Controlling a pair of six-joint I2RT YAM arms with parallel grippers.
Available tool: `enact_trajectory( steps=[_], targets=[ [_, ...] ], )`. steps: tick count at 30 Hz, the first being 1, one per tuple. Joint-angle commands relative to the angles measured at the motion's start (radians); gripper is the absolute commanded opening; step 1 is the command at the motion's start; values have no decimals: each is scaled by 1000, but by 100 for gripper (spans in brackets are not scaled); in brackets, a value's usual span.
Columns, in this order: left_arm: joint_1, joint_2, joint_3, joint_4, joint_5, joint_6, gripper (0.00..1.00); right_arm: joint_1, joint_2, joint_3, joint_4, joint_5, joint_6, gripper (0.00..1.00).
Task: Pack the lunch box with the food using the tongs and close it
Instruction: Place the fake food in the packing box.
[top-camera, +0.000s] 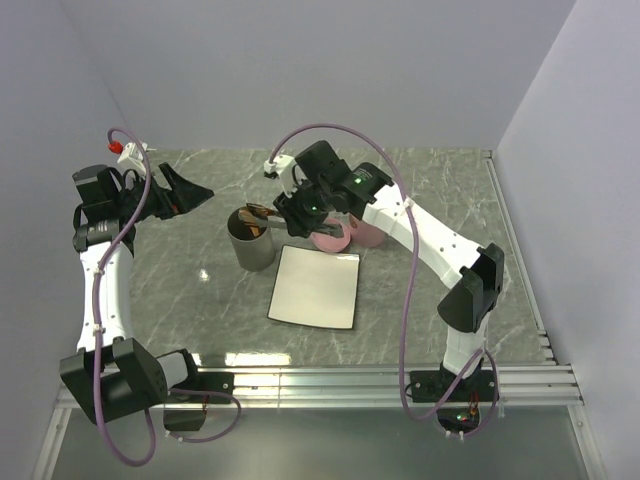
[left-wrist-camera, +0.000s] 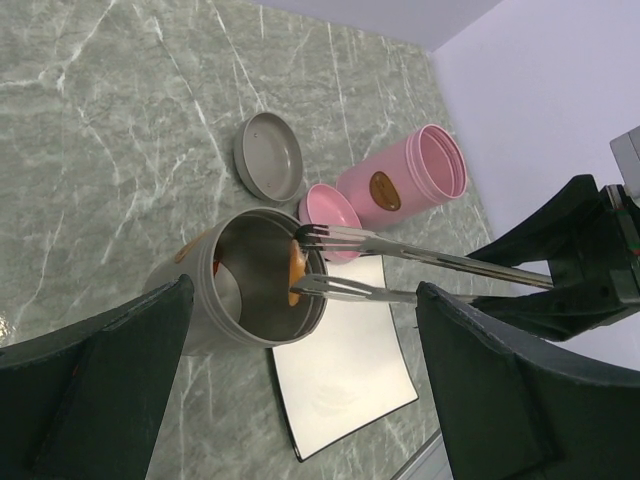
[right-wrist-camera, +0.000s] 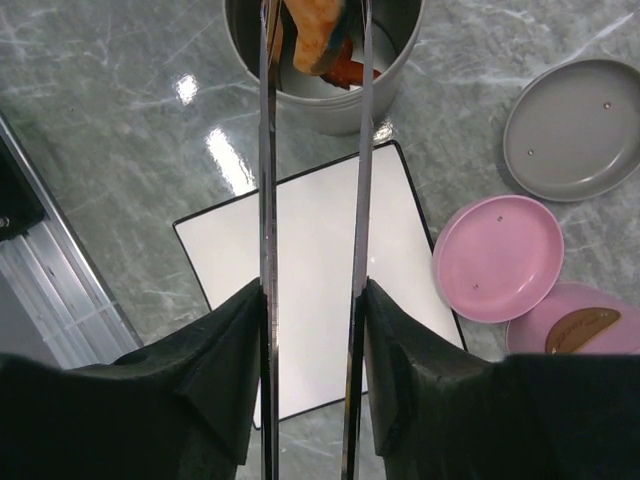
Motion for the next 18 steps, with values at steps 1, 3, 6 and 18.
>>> enact_trajectory(
  steps=[1,3,6,18],
  targets=[
    [5,-12,33,24,-3,6,99,19,-21,-2,56,-4,2,50],
    [4,-15,34,21,-4,6,99,20,-25,-1,56,1,2,55],
    [4,-18,33,14,-9,13,99,22,-37,8,48,10,5,56],
    [5,-53,45,-35,-20,49,100,-44,-204,-31,8,18,-24,56]
  ],
)
